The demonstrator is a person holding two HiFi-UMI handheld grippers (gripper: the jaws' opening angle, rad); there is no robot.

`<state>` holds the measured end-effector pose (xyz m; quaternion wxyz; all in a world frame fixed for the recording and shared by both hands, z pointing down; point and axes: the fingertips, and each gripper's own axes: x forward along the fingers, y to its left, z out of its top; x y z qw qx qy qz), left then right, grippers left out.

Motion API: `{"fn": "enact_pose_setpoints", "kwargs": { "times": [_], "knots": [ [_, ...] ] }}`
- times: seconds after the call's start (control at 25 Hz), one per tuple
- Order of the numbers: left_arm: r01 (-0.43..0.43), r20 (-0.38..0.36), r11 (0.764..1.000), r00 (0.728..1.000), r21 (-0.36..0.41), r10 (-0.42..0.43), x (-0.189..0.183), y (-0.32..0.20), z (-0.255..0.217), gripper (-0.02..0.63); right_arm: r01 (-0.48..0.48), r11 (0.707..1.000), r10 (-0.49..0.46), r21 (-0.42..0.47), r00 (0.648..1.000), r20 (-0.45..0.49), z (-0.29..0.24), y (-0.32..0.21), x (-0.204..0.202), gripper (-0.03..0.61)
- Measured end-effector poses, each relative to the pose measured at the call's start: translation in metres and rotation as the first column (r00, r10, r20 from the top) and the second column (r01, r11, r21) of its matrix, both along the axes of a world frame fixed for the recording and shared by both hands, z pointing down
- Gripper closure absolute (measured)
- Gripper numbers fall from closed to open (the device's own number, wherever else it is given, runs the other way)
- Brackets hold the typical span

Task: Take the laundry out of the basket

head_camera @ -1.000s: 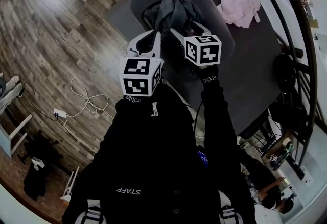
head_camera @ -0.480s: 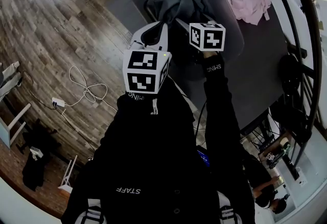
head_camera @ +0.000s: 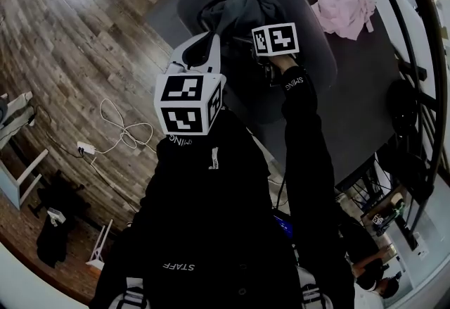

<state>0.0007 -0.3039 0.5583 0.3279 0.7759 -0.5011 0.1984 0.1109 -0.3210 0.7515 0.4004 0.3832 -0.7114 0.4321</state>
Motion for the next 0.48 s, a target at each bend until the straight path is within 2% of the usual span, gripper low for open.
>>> {"fn": "enact_pose_setpoints", "kwargs": {
  "times": [0.16,0.4,0.48],
  "knots": [
    [-0.001,-0.005,1.0,1.0,0.005,0.001,-0.002,0.0,0.002,0.612,-0.008,0.999,0.006,-0.048,0.999,-0.036,0.024,-0.001,-0.003,-0.002],
    [-0.011,-0.02,1.0,1.0,0.01,0.011,-0.002,0.006,0.0,0.612,0.051,0.998,-0.059,-0.045,0.978,-0.201,0.048,0.006,-0.006,-0.002],
    [-0.012,-0.026,1.0,1.0,0.014,0.012,-0.002,0.007,0.0,0.612,0.069,0.997,-0.073,-0.024,0.972,-0.223,0.051,0.001,-0.006,-0.002]
  ]
}}
